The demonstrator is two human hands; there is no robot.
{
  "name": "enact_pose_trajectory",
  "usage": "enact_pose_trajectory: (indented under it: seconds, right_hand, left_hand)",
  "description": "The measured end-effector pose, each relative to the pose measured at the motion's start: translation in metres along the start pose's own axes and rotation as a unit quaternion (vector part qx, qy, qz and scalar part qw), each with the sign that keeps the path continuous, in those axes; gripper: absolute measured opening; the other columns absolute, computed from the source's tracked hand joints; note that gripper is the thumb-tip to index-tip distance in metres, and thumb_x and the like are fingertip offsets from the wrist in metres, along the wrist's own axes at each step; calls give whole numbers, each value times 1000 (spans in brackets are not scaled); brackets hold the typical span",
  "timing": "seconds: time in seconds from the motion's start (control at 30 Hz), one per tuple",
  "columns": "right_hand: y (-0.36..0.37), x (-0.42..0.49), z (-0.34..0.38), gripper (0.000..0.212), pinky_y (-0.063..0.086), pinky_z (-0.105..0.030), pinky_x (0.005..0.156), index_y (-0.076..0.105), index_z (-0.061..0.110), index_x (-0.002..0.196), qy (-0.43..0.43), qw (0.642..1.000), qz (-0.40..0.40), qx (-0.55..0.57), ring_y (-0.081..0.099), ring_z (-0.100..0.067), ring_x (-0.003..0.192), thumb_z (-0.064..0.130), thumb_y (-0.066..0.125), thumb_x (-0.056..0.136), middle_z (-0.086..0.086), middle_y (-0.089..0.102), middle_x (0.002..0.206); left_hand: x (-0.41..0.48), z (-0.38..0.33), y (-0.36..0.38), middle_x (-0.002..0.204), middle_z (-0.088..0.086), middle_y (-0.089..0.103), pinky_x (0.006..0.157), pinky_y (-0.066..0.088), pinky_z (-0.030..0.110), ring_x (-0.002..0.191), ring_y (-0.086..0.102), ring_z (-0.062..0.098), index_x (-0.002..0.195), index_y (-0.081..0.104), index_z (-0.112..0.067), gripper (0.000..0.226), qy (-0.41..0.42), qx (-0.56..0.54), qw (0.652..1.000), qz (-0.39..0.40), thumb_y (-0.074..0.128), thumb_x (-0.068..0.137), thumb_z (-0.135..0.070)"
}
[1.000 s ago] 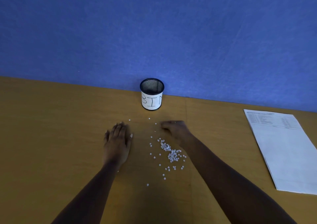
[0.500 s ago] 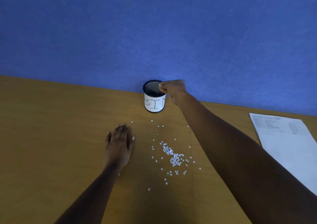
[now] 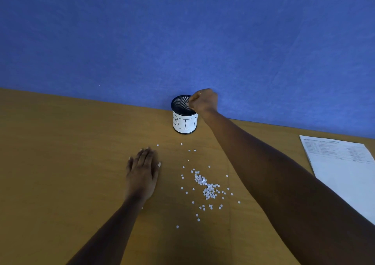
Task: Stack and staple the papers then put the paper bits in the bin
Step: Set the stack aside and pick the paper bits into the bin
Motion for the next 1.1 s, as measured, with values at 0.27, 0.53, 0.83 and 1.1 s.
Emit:
enact_pose_trajectory:
  seconds: [0.27, 0.53, 0.83, 1.1]
  right_hand:
    - [-1, -7, -5, 24, 49, -19, 79, 71, 0, 95, -52, 998, 11, -29, 64, -23, 101, -11, 53, 83, -13, 69, 106]
    - [-14, -33, -35, 14, 47, -20, 77, 71, 0, 92, -79, 994, -57, 49, 67, -24, 93, 2, 61, 82, -15, 73, 97]
    - [-24, -81, -139, 35, 37, -17, 91, 56, -7, 120, -62, 988, -34, -140, 52, -27, 121, -7, 39, 90, -17, 51, 136]
    - [-5, -97, -157, 65, 1, -39, 118, 7, -7, 144, 22, 964, 57, -258, -1, -30, 146, 32, 32, 99, -21, 3, 156]
  left_hand:
    - [0, 0, 0, 140, 6, 49, 111, 26, 45, 135, 40, 22, 131, 51, -12, 69, 2, 4, 1000, 0, 16, 85, -50]
    - [-1, 0, 0, 139, 7, 50, 111, 27, 46, 134, 40, 23, 131, 50, -11, 70, -1, 0, 1000, 2, 16, 85, -50]
    - [-1, -2, -1, 137, 9, 52, 109, 29, 48, 132, 43, 26, 128, 53, -9, 70, -7, -12, 1000, 2, 18, 84, -50]
    - [-2, -3, -4, 139, 8, 50, 111, 25, 47, 134, 40, 25, 131, 50, -8, 71, 5, -15, 1000, -8, 17, 85, -50]
Point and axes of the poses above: each hand's wrist, its own x-axis towards the middle knuckle, its own y-axis out of the palm, z = x × y, the point moved 1 cm from there along x, towards the middle knuckle
